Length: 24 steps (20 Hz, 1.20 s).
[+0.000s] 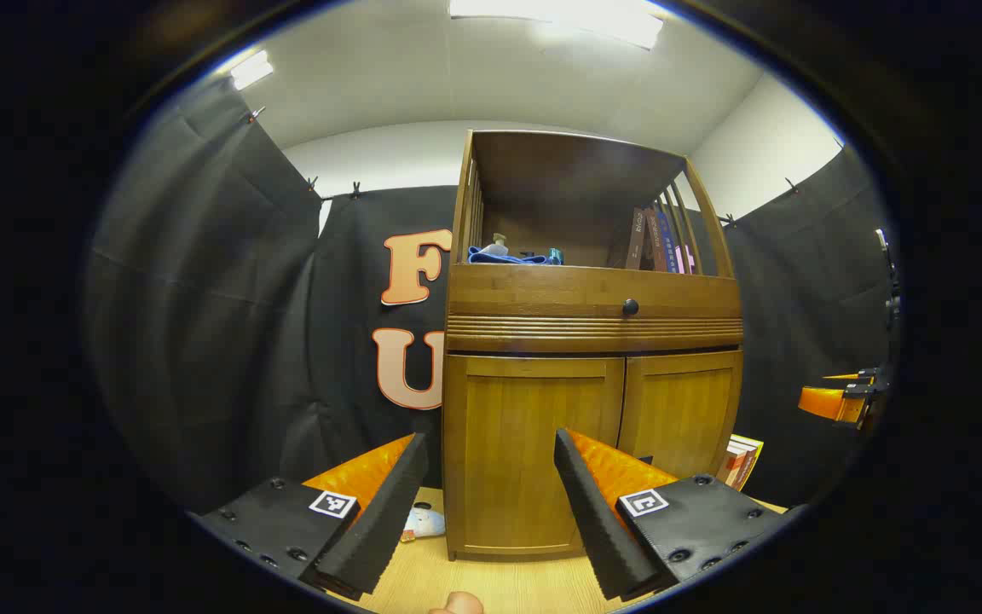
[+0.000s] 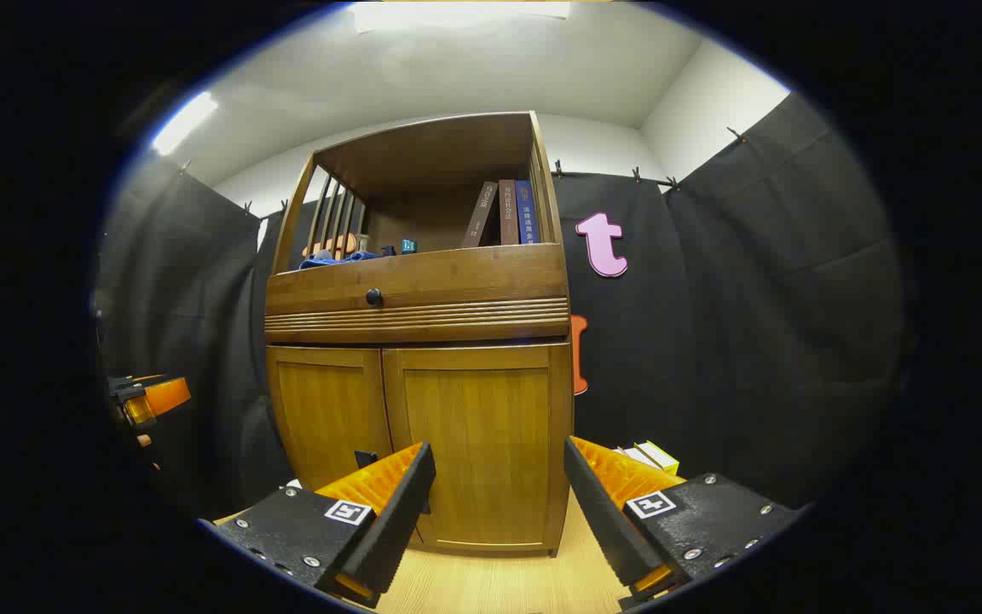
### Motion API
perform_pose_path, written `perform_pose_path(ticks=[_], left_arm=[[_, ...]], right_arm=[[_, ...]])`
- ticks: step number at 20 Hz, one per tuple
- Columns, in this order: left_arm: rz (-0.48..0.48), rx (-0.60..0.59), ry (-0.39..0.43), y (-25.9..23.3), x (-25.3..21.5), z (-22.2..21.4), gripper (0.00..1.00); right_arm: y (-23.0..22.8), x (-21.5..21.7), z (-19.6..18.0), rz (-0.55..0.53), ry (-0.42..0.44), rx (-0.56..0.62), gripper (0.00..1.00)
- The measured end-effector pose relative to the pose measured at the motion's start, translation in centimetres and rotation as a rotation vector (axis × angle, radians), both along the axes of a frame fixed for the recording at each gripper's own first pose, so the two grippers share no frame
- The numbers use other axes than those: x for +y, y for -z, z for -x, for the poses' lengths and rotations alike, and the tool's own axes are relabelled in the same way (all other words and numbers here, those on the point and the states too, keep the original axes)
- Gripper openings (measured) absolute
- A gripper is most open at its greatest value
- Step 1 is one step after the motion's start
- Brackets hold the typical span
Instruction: Open the right door of the double-door shoe cabinet with the right hand, and open the left door with the left hand.
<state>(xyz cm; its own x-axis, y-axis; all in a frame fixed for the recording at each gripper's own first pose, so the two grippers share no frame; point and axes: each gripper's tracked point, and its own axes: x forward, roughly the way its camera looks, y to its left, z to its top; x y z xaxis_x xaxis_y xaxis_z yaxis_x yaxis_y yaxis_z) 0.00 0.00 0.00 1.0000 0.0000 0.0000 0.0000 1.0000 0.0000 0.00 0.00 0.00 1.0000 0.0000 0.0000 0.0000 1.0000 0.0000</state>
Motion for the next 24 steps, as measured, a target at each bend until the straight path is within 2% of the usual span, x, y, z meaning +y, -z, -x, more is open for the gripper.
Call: perform_pose_path(ticks=[4,5,6,7,8,11,12,13,14,15,16,21,24], left_arm=[[-0.003,0.002,-0.006,-0.1,0.1,0.0,0.94],[-0.003,-0.001,-0.005,-0.2,0.1,0.0,0.94],[-0.004,-0.003,-0.004,-0.2,0.0,0.2,0.94],[-0.004,-0.005,-0.001,-0.2,-0.1,0.2,0.94],[-0.002,-0.006,0.003,-0.2,-0.3,0.2,0.94],[0.001,-0.004,0.014,-0.2,-0.7,0.2,0.94],[0.003,-0.003,0.016,-0.2,-0.8,0.2,0.94],[0.005,-0.002,0.019,-0.1,-0.8,0.2,0.94],[0.007,-0.002,0.02,-0.1,-0.8,0.3,0.94],[0.009,-0.001,0.02,0.0,-0.8,0.2,0.96],[0.011,-0.001,0.02,0.0,-0.7,0.2,0.94],[0.02,0.003,0.021,0.4,-0.4,0.4,0.96],[0.026,0.005,0.026,0.6,-0.2,0.4,0.96]], right_arm=[[-0.5,0.0,0.3,0.002,-0.001,-0.013,0.99],[-0.6,0.0,0.4,0.002,0.0,-0.018,0.93],[-0.6,0.0,0.4,0.003,-0.001,-0.019,0.93],[-0.6,0.1,0.4,0.003,-0.003,-0.02,0.99],[-0.5,0.2,0.5,0.003,-0.005,-0.02,0.93],[-0.4,0.1,0.4,0.001,-0.005,-0.02,0.93],[-0.3,0.0,0.4,-0.002,-0.003,-0.018,1.0],[-0.2,0.0,0.4,-0.003,-0.001,-0.016,0.93],[-0.1,-0.2,0.4,-0.003,0.002,-0.015,0.93],[0.1,-0.3,0.3,-0.002,0.006,-0.013,0.99],[0.4,-0.3,0.2,-0.002,0.009,-0.011,1.0],[2.4,0.4,-1.0,0.005,0.012,0.002,1.0],[4.4,2.3,-2.6,-0.013,-0.022,0.006,0.99]])
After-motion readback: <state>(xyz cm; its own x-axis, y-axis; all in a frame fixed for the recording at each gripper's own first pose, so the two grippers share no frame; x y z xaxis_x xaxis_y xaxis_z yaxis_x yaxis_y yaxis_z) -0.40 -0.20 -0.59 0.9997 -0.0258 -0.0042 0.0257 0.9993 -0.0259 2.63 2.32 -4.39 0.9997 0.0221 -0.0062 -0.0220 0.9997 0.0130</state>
